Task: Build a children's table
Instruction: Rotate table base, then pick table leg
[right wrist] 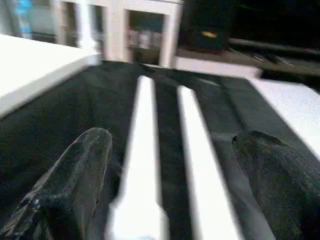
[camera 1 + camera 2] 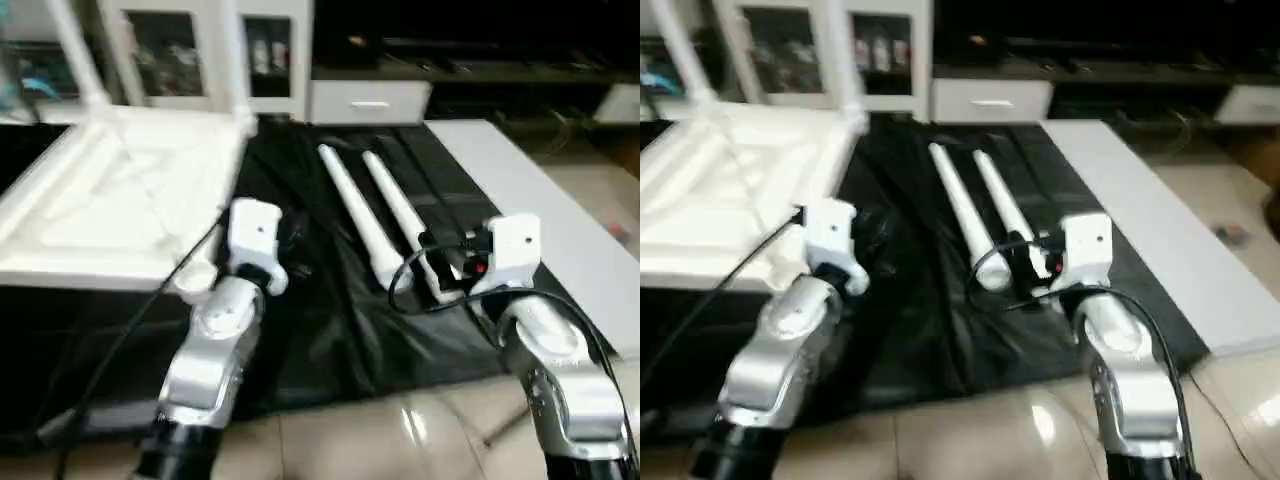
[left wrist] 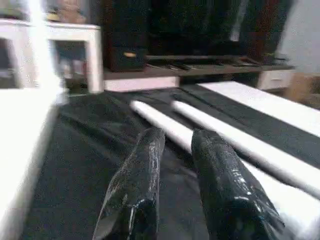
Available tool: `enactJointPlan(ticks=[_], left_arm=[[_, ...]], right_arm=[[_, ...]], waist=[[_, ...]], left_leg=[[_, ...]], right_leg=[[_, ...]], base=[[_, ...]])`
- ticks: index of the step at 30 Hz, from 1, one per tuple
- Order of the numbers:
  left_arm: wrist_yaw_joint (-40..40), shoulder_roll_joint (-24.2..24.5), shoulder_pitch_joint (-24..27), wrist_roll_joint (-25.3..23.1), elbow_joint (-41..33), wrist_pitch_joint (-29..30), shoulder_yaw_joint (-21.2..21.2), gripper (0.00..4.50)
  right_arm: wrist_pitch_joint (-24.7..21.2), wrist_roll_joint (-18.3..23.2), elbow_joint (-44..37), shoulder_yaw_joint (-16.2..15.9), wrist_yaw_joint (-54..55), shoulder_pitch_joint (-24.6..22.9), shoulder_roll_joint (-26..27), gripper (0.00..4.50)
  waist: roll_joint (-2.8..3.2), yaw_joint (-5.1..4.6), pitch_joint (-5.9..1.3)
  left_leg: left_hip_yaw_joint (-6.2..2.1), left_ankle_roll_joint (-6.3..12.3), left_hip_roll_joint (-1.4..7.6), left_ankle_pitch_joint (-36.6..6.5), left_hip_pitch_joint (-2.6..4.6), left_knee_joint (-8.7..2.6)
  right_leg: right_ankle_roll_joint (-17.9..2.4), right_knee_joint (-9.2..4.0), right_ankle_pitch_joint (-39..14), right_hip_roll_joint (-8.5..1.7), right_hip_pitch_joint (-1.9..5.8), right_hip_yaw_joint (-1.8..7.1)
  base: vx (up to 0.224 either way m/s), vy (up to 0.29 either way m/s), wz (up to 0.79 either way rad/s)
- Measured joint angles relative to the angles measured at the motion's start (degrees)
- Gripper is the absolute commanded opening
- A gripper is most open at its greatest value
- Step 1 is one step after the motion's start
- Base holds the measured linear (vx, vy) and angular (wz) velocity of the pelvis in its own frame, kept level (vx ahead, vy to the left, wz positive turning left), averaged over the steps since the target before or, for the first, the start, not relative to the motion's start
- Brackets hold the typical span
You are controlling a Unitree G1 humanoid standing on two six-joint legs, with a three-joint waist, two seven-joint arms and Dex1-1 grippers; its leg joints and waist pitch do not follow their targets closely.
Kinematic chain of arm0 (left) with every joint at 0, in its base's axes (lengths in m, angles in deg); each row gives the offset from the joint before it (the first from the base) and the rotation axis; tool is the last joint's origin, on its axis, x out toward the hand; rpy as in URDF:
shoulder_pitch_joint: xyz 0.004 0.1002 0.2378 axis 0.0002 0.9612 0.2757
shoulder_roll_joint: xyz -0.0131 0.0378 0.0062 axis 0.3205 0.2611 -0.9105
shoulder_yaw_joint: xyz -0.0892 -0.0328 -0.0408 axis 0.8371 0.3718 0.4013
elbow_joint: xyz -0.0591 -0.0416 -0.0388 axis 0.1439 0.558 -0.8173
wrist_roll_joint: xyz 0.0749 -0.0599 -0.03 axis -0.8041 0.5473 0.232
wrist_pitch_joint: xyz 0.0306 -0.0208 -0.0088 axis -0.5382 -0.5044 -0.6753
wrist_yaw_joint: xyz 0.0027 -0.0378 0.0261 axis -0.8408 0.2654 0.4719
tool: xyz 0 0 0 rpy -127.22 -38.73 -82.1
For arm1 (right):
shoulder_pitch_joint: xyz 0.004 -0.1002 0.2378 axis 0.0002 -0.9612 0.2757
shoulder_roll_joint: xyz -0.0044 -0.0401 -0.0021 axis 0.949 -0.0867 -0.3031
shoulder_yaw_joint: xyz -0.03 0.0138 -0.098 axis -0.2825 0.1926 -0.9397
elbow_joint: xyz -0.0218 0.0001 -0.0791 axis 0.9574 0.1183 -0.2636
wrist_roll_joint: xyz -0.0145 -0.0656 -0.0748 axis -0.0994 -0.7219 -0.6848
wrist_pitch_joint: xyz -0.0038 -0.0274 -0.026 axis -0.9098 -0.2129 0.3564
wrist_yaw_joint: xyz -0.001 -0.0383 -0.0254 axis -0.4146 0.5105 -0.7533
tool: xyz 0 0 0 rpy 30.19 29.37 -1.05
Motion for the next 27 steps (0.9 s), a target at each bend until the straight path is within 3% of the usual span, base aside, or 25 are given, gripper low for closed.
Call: enactJointPlan(ticks=[1, 2, 3, 4, 5, 6, 7, 8, 9, 10, 11, 12, 13, 15, 17, 18, 19, 21, 23, 27], left_arm=[[-0.01, 0.41, 0.01, -0.01, -0.02, -0.10, 0.45, 1.24], [-0.03, 0.94, 0.28, -0.03, 0.05, -0.09, 1.05, 1.24], [-0.06, 1.83, 0.23, -0.05, 0.07, -0.08, 1.70, 1.24], [-0.17, 2.28, 0.33, -0.08, 0.19, -0.06, 2.86, 1.24], [-0.18, 2.34, 0.37, -0.10, 0.46, -0.03, 3.31, 1.24], [-0.16, 2.35, 0.35, -0.09, 0.37, -0.03, 3.27, 1.24], [-0.13, 2.32, 0.35, -0.05, 0.28, -0.04, 3.26, 1.24], [0.82, 2.67, 0.35, 0.20, -0.27, 0.28, 3.03, 1.24], [2.19, 3.04, 0.35, 1.05, -1.14, 0.85, 2.62, 1.24], [4.81, 3.28, 0.51, 2.87, -2.30, 1.73, 1.97, 1.24], [6.15, 3.24, 0.73, 3.86, -2.57, 1.98, 1.68, 1.55], [8.47, 3.12, 1.34, 5.72, -3.66, 2.47, 0.37, 1.55], [10.08, 3.45, 1.61, 7.10, -4.67, 3.11, -0.04, 1.59], [12.00, 4.86, 1.75, 8.00, -5.82, 3.92, -0.26, 1.59], [15.90, 9.80, 2.70, 8.01, -6.80, 6.16, -1.14, 1.97], [17.20, 10.77, 3.18, 8.14, -6.80, 7.12, -1.14, 2.03], [18.79, 11.42, 3.64, 9.08, -6.87, 8.49, -1.04, 2.03], [21.46, 12.92, 3.61, 10.19, -7.62, 10.41, -1.72, 2.21], [25.09, 15.22, 3.06, 11.01, -8.60, 12.73, -3.88, 2.48], [29.81, 18.49, 1.76, 12.84, -9.74, 15.66, -5.48, 2.68]], right_arm=[[-0.02, -0.03, 0.04, -0.25, -0.38, 0.22, -0.08, 4.22], [-0.03, -0.05, 0.14, -1.34, -0.56, 0.31, 0.23, 4.22], [-0.01, -0.05, 0.14, -2.57, -0.84, 0.74, 0.30, 4.22], [-0.01, -0.11, 0.18, -3.28, -1.07, 1.40, 0.30, 4.22], [0.12, -0.11, 0.31, -3.01, -1.01, 1.73, 0.29, 4.22], [0.10, 0.27, 0.78, -2.30, -0.97, 2.23, 0.59, 4.22], [-0.01, 1.10, 1.36, -1.31, -0.95, 2.81, 1.28, 4.22], [-0.14, 1.60, 2.30, -0.88, -1.52, 3.84, 1.14, 4.22], [-0.18, 1.84, 2.47, -0.73, -2.03, 3.93, 0.69, 4.22], [-0.30, 2.05, 2.88, -0.51, -2.82, 3.82, -0.53, 4.22], [-0.76, 2.22, 3.14, -0.02, -3.03, 3.69, -1.00, 4.44], [-1.46, 2.26, 3.93, 0.90, -3.19, 3.96, -1.31, 4.44], [-2.28, 2.32, 4.04, 1.00, -3.42, 4.30, -1.48, 4.50], [-3.61, 2.45, 4.05, 0.77, -3.89, 4.55, -1.85, 4.50], [-7.07, 2.42, 5.06, -0.23, -4.23, 6.98, -3.03, 4.50], [-8.30, 2.25, 5.23, -0.27, -4.23, 7.75, -3.63, 4.50], [-9.91, 2.14, 5.89, -0.51, -4.49, 8.82, -4.83, 4.50], [-12.77, 2.19, 7.68, -0.58, -4.96, 10.41, -5.59, 4.50], [-15.87, 2.35, 10.72, -0.61, -5.40, 12.19, -5.73, 4.50], [-18.43, 2.14, 15.94, -1.45, -7.03, 15.20, -7.07, 4.50]], waist=[[1.55, 0.04, 0.40], [1.49, -0.44, 0.51], [1.14, -1.13, 0.81], [0.05, -1.86, 0.51], [-0.05, -2.17, 0.45], [-0.18, -2.41, 0.39], [-0.50, -2.47, 0.38], [-1.51, -2.24, 0.41], [-2.63, -2.19, 0.36], [-3.98, -2.09, 0.48], [-3.88, -1.78, 0.48], [-3.81, -1.20, 0.53], [-3.67, -1.15, 0.57], [-3.17, -1.18, 0.70], [-2.41, -1.58, 1.15], [-2.15, -1.66, 1.34], [-1.88, -1.53, 1.61], [-1.97, -1.25, 2.22], [-1.87, -1.09, 2.58], [-1.65, -0.95, 2.89]], left_leg=[[-0.64, -0.31, 0.99, 4.70, -0.07, -0.86], [-1.90, -1.47, 0.49, 4.36, 0.32, -0.62], [-3.03, -1.38, -0.95, 4.23, 0.21, -0.86], [-4.11, -1.14, -2.19, 4.02, 0.27, -1.01], [-5.44, -0.56, -3.56, 3.65, 0.54, -1.10], [-6.12, -0.30, -4.51, 3.47, 0.88, -1.28], [-5.63, -0.26, -5.10, 3.35, 1.41, -1.57], [-4.51, -0.45, -5.95, 2.89, 2.11, -1.73], [-3.52, -0.51, -6.80, 2.65, 2.55, -1.76], [-2.25, -0.28, -7.28, 2.08, 2.55, -1.24], [-1.83, 0.82, -6.94, 1.80, 2.41, -0.37], [-1.78, 1.19, -6.11, 2.04, 2.18, 0.17], [-1.87, -1.00, -4.80, 2.79, 2.08, -0.64], [-1.63, -4.17, -3.19, 3.13, 1.70, -1.47], [-1.56, -4.27, -2.24, 3.24, 1.78, -1.55], [-1.30, -4.13, -1.97, 3.33, 1.81, -1.54], [-0.46, -4.14, -1.31, 3.23, 1.93, -1.54], [1.13, -4.15, -0.52, 3.34, 2.36, -1.59], [2.12, -4.15, -0.18, 3.34, 2.42, -1.72], [3.06, -4.13, -0.07, 3.61, 2.17, -1.91]], right_leg=[[0.55, -0.26, -0.83, 0.07, 1.76, -2.70], [0.77, -0.11, -1.60, -0.28, 2.40, -4.16], [-1.25, 1.64, -3.17, -0.50, 1.93, -3.95], [-2.02, 4.90, -4.18, -0.26, 0.69, -2.96], [-1.34, 8.28, -4.79, 0.45, -1.09, -1.64], [-0.84, 9.35, -4.97, 0.94, -2.74, -0.87], [0.28, 9.36, -4.67, 1.08, -4.59, 0.10], [1.72, 8.65, -3.68, 0.66, -7.10, 1.39], [1.59, 5.55, -1.79, -0.07, -7.93, 2.50], [0.37, 4.86, 2.84, -0.82, -8.06, 3.89], [0.16, 4.72, 2.71, -0.73, -7.77, 4.00], [-0.18, 4.17, 2.98, -0.36, -7.39, 4.04], [-0.28, 4.04, 3.10, 0.02, -7.19, 3.63], [-0.33, 3.05, 3.61, 0.64, -6.86, 2.82], [-1.10, 0.98, 4.52, 1.03, -6.14, 2.12], [-1.28, 0.68, 4.68, 0.88, -5.88, 1.77], [-1.51, 0.38, 4.79, 0.67, -5.47, 1.35], [-1.47, 0.53, 4.73, 0.18, -5.13, 1.15], [-1.04, 0.55, 4.47, -0.23, -5.10, 1.10], [-0.98, 0.60, 4.53, -0.78, -5.46, 1.05]], base=[[0.204, 0.090, 0.27], [0.235, 0.111, 0.47], [0.235, 0.111, 0.47], [0.224, 0.038, 0.66], [0.176, 0.016, 0.57], [0.176, 0.016, 0.57], [0.148, 0.009, 0.35], [0.121, -0.033, 0.07], [0.121, -0.033, 0.07], [0.117, -0.073, 0.13], [0.113, -0.067, 0.11], [0.113, -0.067, 0.11], [0.079, -0.048, -0.09], [0.000, 0.000, 0.00], [0.000, 0.000, 0.00], [0.000, 0.000, 0.00], [-0.067, 0.017, 0.17], [-0.061, -0.001, 0.20], [-0.057, 0.000, 0.13], [-0.014, 0.002, 0.02]])
